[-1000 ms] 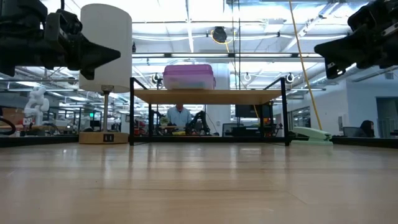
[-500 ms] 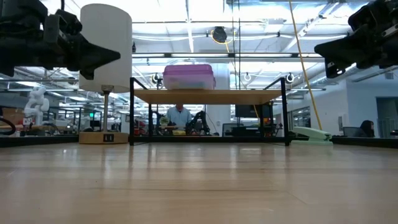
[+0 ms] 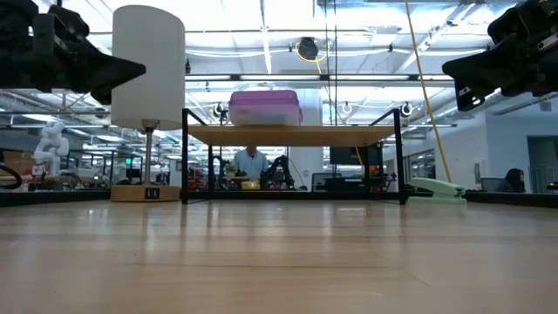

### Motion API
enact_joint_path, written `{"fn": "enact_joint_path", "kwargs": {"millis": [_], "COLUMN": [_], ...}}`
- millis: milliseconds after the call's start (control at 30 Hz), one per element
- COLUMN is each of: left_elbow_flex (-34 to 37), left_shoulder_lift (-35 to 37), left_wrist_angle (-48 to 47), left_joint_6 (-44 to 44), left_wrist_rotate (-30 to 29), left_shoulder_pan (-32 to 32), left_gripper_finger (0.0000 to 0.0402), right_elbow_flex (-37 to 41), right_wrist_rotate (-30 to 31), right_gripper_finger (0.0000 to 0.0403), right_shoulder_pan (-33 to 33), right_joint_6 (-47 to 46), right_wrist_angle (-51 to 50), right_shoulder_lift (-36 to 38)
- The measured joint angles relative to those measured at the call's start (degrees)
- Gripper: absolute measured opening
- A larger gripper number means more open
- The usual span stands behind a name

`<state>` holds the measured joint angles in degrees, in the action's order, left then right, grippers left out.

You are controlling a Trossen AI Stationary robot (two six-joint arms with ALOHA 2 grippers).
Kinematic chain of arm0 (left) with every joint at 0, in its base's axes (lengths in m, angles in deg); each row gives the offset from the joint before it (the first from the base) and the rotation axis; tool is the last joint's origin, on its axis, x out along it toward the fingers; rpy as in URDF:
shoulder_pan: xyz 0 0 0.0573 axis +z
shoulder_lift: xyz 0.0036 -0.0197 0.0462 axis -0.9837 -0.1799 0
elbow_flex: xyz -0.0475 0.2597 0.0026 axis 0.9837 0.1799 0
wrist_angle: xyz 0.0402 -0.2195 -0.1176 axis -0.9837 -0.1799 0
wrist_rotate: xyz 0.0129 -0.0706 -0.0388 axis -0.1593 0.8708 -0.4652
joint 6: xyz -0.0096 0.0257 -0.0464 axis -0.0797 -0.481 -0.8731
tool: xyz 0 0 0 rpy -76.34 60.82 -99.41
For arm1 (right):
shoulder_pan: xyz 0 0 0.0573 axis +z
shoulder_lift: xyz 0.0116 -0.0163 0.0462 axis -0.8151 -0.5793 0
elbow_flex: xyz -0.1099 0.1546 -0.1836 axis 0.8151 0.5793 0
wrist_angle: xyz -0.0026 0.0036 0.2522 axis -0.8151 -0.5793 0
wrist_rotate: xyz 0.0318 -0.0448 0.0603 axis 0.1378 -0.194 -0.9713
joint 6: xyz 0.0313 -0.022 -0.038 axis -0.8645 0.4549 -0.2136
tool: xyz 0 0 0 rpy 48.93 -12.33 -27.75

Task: Pack school essentials
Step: Return to Home Position

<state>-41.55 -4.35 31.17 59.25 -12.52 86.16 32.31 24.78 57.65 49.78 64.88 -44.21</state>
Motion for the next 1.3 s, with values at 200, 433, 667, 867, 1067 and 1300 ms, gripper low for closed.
{"fn": "enact_joint_path", "kwargs": {"millis": [200,433,667,867,1067,1300], "left_elbow_flex": [-0.5,-0.1,0.0,0.0,0.0,0.0], "left_shoulder_lift": [4.7,4.8,4.8,4.8,4.8,4.8], "left_wrist_angle": [-6.7,-6.1,-8.0,-7.3,-7.3,-7.3], "left_joint_6": [0.7,1.1,-0.6,-0.6,-0.6,-0.6], "left_wrist_rotate": [0.0,1.0,1.6,1.5,1.5,1.5], "left_shoulder_pan": [0.0,0.2,0.2,0.2,0.2,0.2], "left_gripper_finger": [0.0002,0.0002,0.0015,0.0017,0.0003,0.0021], "right_elbow_flex": [0.0,0.0,0.0,0.0,0.0,0.0], "right_wrist_rotate": [-0.1,0.9,1.1,1.2,1.2,1.3], "right_gripper_finger": [0.0000,0.0000,0.0000,0.0000,0.0000,0.0000], "right_shoulder_pan": [0.0,0.0,0.0,0.0,0.0,0.0], "right_joint_6": [0.0,0.9,1.5,1.5,1.5,1.5], "right_wrist_angle": [0.0,0.1,0.3,0.4,0.5,0.5], "right_shoulder_lift": [0.0,0.0,0.0,0.0,0.0,0.0]}}
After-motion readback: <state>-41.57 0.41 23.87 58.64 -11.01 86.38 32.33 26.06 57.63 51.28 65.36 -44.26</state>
